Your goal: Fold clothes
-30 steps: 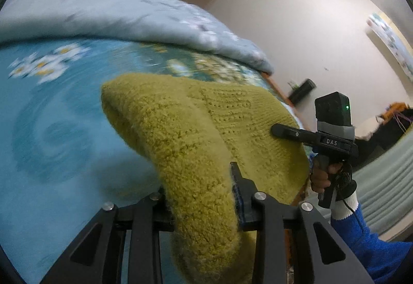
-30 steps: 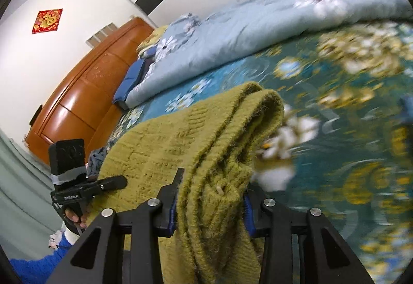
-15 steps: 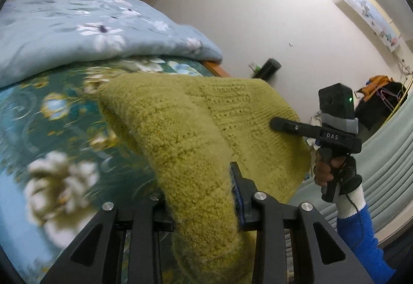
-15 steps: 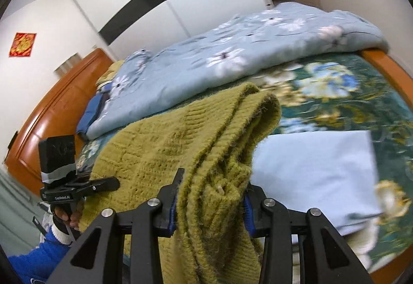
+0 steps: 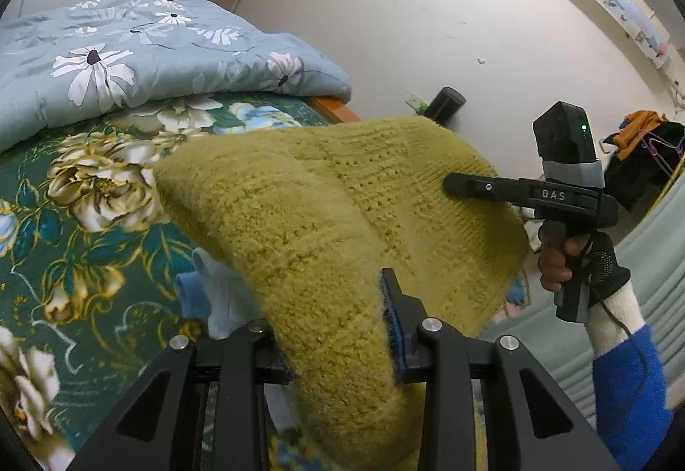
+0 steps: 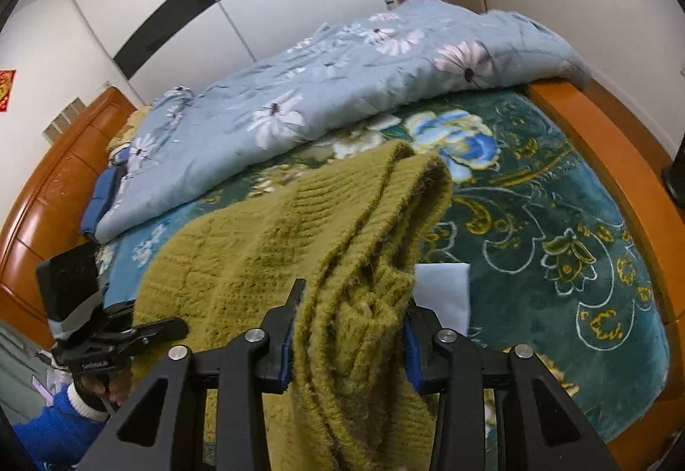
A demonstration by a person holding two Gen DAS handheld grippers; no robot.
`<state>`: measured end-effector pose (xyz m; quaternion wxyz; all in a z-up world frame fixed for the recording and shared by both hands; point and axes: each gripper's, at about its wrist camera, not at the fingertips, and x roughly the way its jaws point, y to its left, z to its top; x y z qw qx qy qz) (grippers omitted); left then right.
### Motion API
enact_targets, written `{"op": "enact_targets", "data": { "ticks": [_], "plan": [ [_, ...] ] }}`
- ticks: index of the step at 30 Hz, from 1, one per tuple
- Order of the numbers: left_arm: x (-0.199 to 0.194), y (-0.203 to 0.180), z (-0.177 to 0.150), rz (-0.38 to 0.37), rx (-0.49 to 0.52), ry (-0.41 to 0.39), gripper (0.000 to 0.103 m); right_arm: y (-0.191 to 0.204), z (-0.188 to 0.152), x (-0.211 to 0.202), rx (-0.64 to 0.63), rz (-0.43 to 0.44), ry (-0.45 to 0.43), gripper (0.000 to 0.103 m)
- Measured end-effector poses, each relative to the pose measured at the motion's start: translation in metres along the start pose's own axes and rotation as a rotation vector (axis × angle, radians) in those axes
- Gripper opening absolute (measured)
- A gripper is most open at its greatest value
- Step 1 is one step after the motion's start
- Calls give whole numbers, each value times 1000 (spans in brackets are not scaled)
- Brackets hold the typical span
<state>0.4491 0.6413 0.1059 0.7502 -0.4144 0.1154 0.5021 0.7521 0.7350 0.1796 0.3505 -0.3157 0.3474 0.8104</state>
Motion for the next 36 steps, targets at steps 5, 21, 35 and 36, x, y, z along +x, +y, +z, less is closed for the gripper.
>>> {"op": "enact_targets", "data": {
  "ticks": [5, 21, 35, 36],
  "plan": [
    [30, 21, -14, 54, -33, 38, 34, -35, -14, 45, 65, -16, 36, 41],
    [31, 33, -18, 121, -59, 78, 42, -56, -37, 61, 153, -68, -16, 52],
    [-35, -42, -46, 258, 170, -135, 43, 20, -93, -3, 30, -295, -265, 55],
    [-30, -45, -52, 256, 180, -125, 43, 28, -98, -2, 10, -284, -273, 55]
  ]
}}
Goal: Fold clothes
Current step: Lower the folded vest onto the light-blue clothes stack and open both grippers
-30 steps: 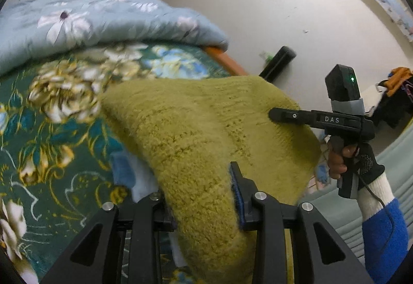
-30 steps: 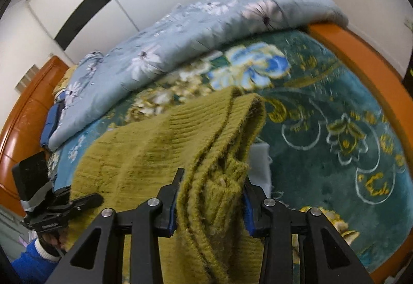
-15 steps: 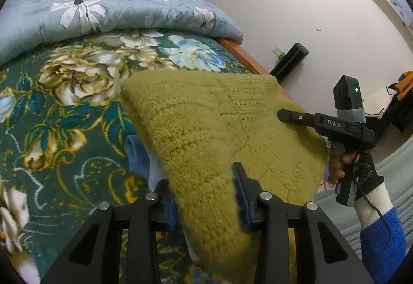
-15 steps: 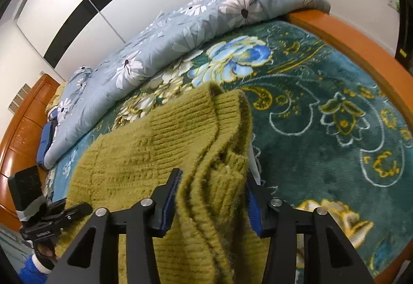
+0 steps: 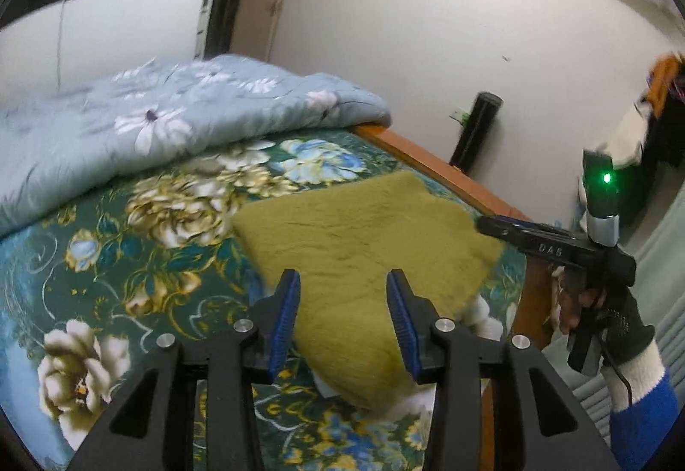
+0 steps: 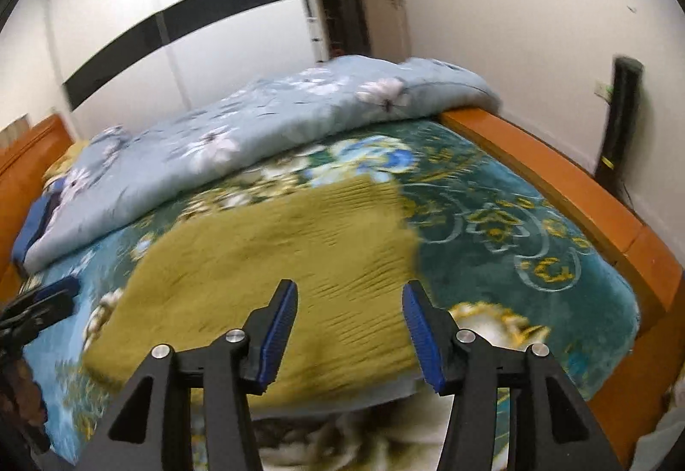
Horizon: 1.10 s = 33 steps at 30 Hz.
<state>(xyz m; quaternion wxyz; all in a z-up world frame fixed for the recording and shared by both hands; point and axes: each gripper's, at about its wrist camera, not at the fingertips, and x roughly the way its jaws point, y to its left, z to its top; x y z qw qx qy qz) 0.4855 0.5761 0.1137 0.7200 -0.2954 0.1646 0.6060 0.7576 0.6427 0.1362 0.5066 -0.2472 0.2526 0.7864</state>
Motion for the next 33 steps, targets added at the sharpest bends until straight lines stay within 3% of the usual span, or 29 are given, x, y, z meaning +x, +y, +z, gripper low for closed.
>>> {"op": "enact_targets", "data": {
  "ticks": [3, 11, 17, 20, 25, 33],
  "plan": [
    [12, -11, -16, -9, 21, 38, 43, 19, -14, -1, -26, 46, -11, 55],
    [41, -11, -37, 9, 32, 141, 44, 12, -33, 25, -9, 1, 30, 55],
    [22, -13, -40, 2, 25, 108, 44, 14, -35, 9, 18, -1, 5, 55],
    [6, -14, -45, 3, 34, 78, 55, 23, -42, -10, 20, -13, -26, 55],
    [-15, -11, -71, 46, 44, 15, 56, 39, -71, -33, 36, -20, -69, 56],
    [-11, 9, -112, 131, -24, 43, 56, 63, -123, -26, 70, -55, -42, 59]
  ]
}}
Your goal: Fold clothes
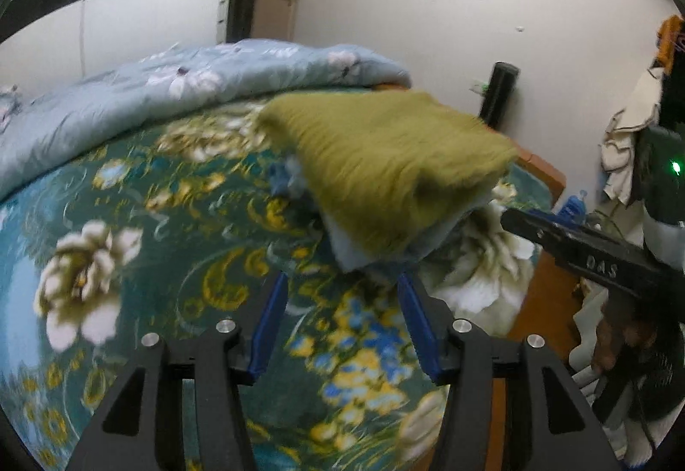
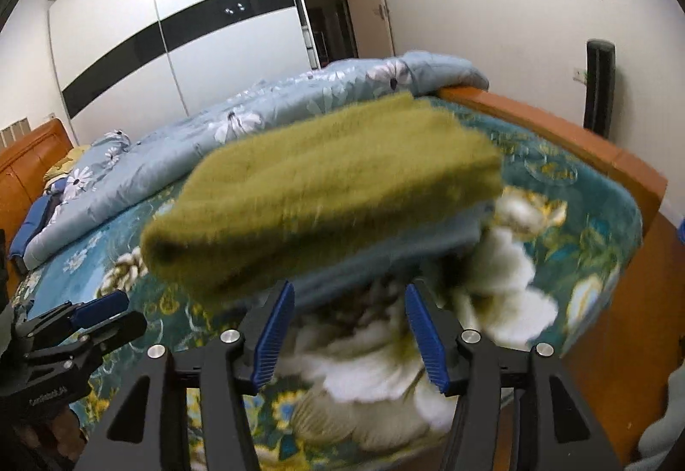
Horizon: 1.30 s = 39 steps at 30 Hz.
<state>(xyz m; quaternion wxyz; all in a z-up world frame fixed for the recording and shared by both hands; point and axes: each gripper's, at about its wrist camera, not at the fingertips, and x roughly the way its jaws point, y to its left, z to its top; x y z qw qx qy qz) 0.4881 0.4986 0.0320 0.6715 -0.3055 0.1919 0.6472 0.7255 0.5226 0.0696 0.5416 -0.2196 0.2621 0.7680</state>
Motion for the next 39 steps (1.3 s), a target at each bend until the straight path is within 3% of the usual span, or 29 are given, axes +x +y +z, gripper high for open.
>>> {"op": "enact_targets", "data": {
  "ticks": [3, 10, 12, 13, 17, 23, 39],
  "plan": [
    [8, 5, -11, 48, 2, 33, 56, 8, -17, 11, -4, -21, 31, 59],
    [25, 16, -30, 79, -8, 99, 57, 22, -42, 25, 13, -26, 54, 63],
    [28, 18, -34, 90, -16, 91, 76, 26, -47, 29, 13, -25, 60, 65],
    [29, 19, -36, 96, -20, 87, 79, 28, -50, 31, 16, -26, 59, 66],
    [39, 23, -39, 80, -34, 120, 80, 31, -56, 38, 19, -40, 79, 68],
    [43, 20, -41, 89, -17, 113, 86, 33, -60, 42, -11, -63, 91, 73],
    [34, 19, -40, 155, -15, 65, 86, 28, -64, 29, 16, -43, 92, 76]
  ]
}}
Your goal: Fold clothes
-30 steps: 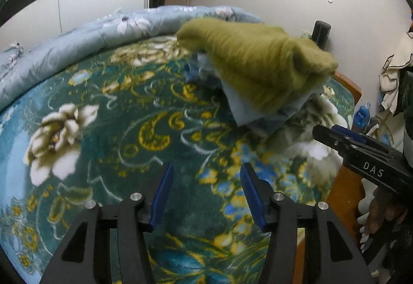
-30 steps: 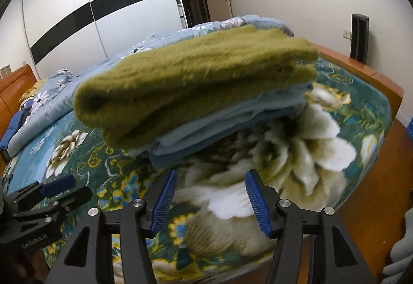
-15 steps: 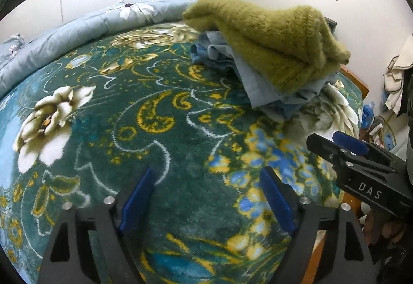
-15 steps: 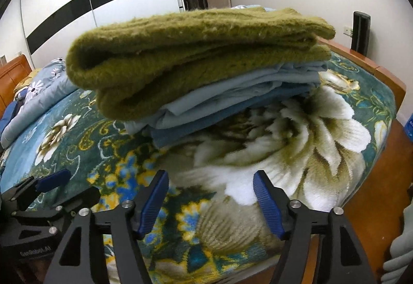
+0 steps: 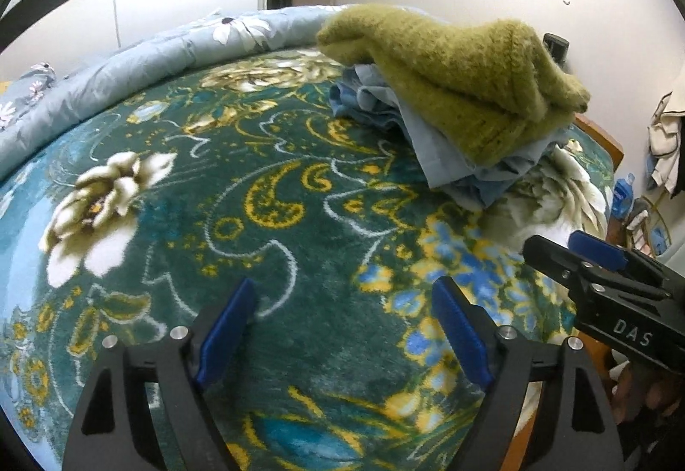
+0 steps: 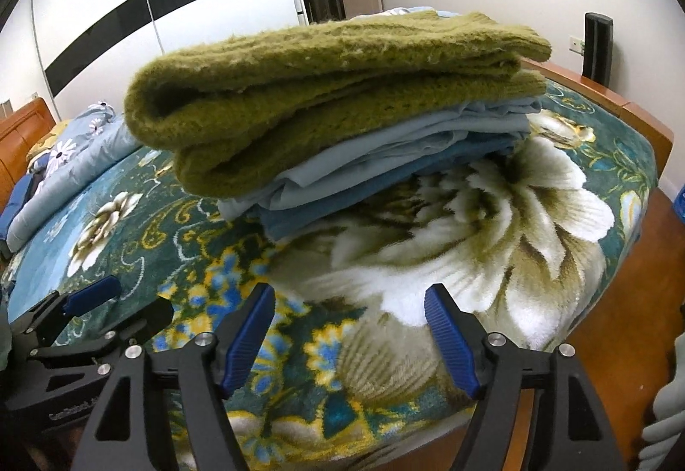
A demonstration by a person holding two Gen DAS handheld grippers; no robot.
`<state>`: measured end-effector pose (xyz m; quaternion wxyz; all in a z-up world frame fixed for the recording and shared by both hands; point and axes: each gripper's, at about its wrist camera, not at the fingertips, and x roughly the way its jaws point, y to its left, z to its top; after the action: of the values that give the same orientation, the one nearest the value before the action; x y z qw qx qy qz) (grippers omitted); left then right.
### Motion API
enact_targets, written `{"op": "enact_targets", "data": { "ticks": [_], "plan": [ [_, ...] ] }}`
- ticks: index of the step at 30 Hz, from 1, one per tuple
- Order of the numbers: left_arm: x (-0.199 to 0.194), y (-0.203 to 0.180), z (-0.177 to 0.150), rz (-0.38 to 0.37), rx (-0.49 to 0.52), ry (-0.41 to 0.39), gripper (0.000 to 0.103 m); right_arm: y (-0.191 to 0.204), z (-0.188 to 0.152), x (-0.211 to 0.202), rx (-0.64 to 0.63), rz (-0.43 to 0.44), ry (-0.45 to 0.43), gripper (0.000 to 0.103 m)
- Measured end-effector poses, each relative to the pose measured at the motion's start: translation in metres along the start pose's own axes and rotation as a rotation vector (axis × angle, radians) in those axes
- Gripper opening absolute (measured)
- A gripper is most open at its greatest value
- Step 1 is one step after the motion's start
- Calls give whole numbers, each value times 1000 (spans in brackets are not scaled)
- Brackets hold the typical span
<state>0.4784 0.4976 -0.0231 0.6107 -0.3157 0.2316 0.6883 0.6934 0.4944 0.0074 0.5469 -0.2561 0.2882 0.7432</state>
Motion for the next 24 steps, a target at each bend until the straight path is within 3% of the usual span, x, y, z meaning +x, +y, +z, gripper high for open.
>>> {"op": "enact_targets", "data": {
  "ticks": [21, 24],
  "plan": [
    [-5, 9, 4, 45, -12, -15, 86, 7, 16, -1, -4, 12, 4, 76],
    [-5, 9, 3, 46, -11, -15, 86, 8, 17, 0, -4, 10, -5, 82]
  ]
}}
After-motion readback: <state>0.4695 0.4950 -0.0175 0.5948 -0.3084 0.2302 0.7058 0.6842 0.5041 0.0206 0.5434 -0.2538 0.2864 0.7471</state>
